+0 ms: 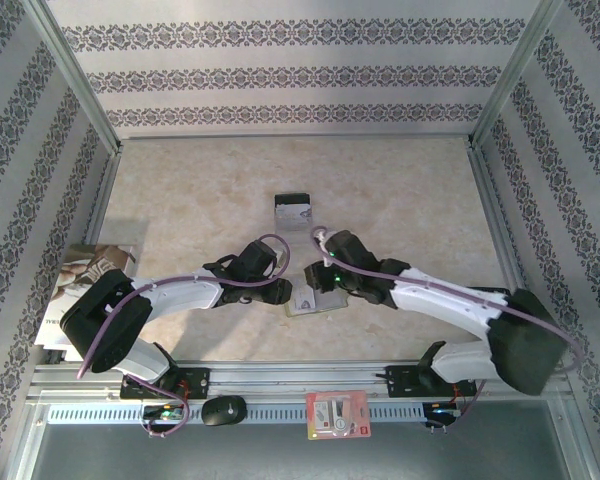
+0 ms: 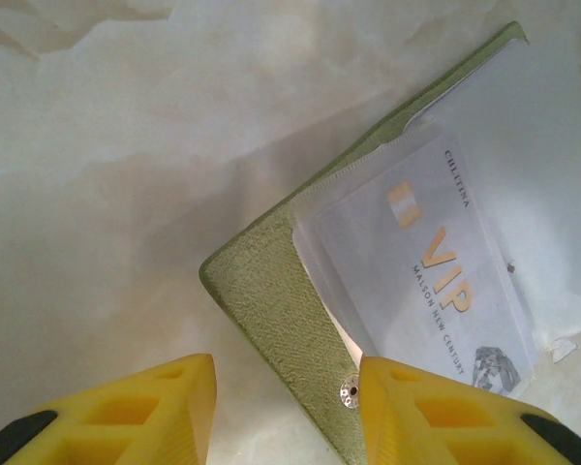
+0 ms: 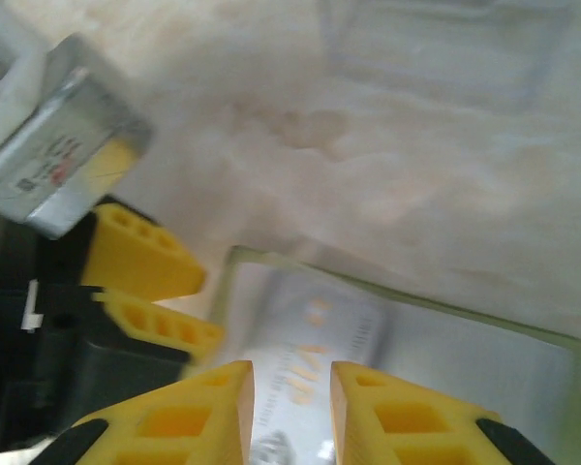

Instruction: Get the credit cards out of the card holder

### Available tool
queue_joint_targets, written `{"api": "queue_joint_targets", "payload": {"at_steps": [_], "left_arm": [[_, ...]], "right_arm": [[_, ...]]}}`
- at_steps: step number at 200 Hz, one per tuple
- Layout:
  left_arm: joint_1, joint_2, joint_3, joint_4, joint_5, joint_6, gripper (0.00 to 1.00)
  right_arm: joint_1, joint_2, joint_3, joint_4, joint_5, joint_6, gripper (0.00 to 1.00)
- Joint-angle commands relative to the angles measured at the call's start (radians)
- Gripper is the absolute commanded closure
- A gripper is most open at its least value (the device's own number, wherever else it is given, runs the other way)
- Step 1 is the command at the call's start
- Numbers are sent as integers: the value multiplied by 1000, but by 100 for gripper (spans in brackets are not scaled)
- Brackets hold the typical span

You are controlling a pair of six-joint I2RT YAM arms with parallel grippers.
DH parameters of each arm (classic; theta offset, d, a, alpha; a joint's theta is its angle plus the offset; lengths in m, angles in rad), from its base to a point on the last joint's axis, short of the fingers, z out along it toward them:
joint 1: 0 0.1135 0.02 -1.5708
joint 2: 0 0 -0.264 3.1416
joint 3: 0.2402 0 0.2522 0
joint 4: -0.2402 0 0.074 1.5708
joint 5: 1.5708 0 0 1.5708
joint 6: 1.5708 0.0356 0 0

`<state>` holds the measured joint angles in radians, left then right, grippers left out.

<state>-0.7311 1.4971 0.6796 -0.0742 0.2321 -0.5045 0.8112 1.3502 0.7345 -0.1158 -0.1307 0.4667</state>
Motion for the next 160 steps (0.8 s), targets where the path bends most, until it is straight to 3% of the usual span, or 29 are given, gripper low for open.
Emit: {"api": "queue_joint_targets", "payload": {"at_steps": [1,85,131,160], "left_arm": [[7,-16,-14,14,-1,7,57],[60,-126,-80,-31,-41,4,56],[66,-267,-50,-94,-63,20,55],[20,-205,-16,-24,-22,6,61]], "right_arm": [[4,88,42,7,-165,6,74],[-33,208,-88,22,-26,116,97],[-21,209,-80,19,6,118,97],[-18,210,-70,22,-4,118,96]]}}
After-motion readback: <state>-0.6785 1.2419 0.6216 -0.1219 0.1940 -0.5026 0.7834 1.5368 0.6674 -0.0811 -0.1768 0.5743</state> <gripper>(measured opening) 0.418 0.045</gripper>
